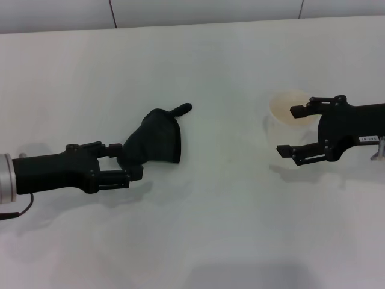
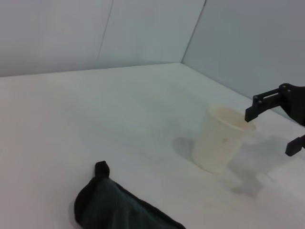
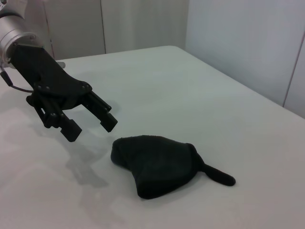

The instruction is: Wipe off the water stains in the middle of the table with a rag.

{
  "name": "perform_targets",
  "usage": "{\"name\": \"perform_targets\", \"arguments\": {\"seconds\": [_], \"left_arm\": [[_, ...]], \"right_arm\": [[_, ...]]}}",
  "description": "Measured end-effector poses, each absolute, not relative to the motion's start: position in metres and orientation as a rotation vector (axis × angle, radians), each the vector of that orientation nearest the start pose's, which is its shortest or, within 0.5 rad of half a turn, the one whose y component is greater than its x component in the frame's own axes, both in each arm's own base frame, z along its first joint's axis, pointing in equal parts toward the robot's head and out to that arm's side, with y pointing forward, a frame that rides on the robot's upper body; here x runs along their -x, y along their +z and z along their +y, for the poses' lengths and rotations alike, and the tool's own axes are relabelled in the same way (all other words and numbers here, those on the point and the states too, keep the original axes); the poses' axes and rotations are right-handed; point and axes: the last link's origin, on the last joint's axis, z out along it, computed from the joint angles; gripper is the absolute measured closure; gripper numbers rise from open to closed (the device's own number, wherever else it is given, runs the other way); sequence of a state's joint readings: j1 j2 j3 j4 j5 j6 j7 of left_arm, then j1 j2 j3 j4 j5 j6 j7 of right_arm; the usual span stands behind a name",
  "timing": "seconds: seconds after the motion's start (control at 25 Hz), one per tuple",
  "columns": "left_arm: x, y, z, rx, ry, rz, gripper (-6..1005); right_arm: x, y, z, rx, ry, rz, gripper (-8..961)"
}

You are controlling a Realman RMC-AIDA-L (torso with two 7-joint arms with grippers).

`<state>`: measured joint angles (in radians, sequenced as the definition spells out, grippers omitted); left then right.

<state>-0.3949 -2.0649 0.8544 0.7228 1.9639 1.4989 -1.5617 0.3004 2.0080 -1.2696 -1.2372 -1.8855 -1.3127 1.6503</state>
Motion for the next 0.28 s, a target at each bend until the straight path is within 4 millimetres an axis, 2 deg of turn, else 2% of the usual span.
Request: {"name": "perform_targets", "arguments": {"seconds": [0.28], "left_arm": [[0.2962,-0.0002,0.3038,2.678,-0.587,-0.806,124]], "right_arm": [[-0.2316,0.0234,0.3305,2.734,0.268,0.331,81]]}}
